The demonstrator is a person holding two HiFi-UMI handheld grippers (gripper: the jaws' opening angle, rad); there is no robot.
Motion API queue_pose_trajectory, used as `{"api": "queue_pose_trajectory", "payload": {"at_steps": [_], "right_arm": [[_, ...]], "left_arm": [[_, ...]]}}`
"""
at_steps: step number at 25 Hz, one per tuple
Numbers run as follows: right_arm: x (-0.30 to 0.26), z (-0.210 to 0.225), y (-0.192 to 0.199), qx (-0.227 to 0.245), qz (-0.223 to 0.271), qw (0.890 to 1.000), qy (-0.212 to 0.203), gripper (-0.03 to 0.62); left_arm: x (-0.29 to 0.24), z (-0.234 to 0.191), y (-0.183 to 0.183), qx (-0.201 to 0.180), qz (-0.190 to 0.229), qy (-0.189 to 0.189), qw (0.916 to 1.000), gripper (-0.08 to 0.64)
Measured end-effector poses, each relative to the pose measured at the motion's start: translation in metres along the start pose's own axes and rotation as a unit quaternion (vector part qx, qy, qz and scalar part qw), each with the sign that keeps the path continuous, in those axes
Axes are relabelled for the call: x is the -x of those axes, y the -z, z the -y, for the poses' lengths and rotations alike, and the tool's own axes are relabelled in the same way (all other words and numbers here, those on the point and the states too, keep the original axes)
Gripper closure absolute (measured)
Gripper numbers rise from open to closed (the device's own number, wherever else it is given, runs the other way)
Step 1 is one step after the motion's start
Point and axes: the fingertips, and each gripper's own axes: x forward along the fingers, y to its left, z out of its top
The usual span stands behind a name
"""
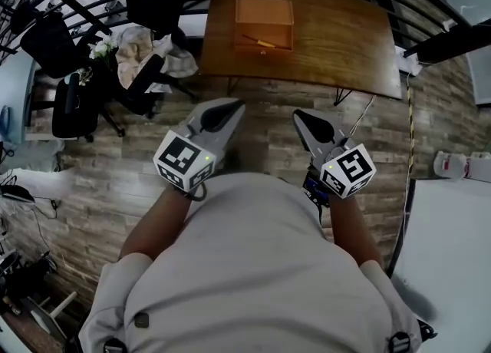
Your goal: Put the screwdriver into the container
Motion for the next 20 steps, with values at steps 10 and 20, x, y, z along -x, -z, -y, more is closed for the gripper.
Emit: {"api": "queue_pose_trajectory", "payload": {"at_steps": [10, 20], "right_arm": [[0.072, -0.011, 0.036, 0.006, -0.015, 0.999, -0.032, 0.584], [0.125, -0.029, 0.064, 0.002, -0.021, 0.999, -0.046, 0.584]], "left_arm": [[-0.023, 0.084, 0.030, 0.009, -0.011, -0.007, 0.9999, 0.555], [-0.022, 0.149, 0.056, 0.006, -0.023, -0.010, 0.9997, 0.555]]}}
